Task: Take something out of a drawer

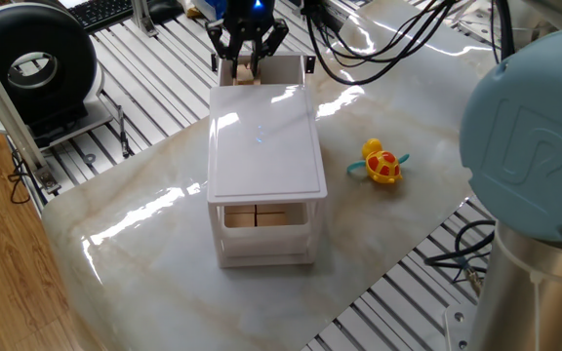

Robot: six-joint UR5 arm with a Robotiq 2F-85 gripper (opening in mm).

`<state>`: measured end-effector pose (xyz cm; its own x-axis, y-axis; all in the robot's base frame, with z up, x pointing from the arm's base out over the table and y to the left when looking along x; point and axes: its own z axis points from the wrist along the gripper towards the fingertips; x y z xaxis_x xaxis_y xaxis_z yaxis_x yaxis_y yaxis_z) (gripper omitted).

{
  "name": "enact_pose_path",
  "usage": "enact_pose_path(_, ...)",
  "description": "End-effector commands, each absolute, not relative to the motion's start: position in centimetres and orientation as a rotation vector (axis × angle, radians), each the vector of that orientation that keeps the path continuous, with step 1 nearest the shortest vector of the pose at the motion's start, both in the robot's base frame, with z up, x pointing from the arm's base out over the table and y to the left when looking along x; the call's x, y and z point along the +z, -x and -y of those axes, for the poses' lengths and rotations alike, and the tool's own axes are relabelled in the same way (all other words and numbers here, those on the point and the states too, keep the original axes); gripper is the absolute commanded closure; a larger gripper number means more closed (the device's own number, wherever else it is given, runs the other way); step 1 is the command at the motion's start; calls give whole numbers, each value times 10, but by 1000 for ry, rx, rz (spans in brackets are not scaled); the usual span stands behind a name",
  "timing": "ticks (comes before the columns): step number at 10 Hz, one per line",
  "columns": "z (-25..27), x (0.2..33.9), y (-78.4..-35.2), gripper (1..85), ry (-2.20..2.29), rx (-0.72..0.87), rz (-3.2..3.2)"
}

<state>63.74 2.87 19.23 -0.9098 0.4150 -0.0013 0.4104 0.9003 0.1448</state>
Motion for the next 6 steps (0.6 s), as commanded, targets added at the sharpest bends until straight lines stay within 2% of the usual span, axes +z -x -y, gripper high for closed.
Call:
enact_pose_path(1,-26,223,-621,847,-577,228,-3049)
enact_pose_path(3,-33,243,-611,847,-510,197,-3040)
enact_pose_path(6,-25,245,-633,847,-272,148,-2973)
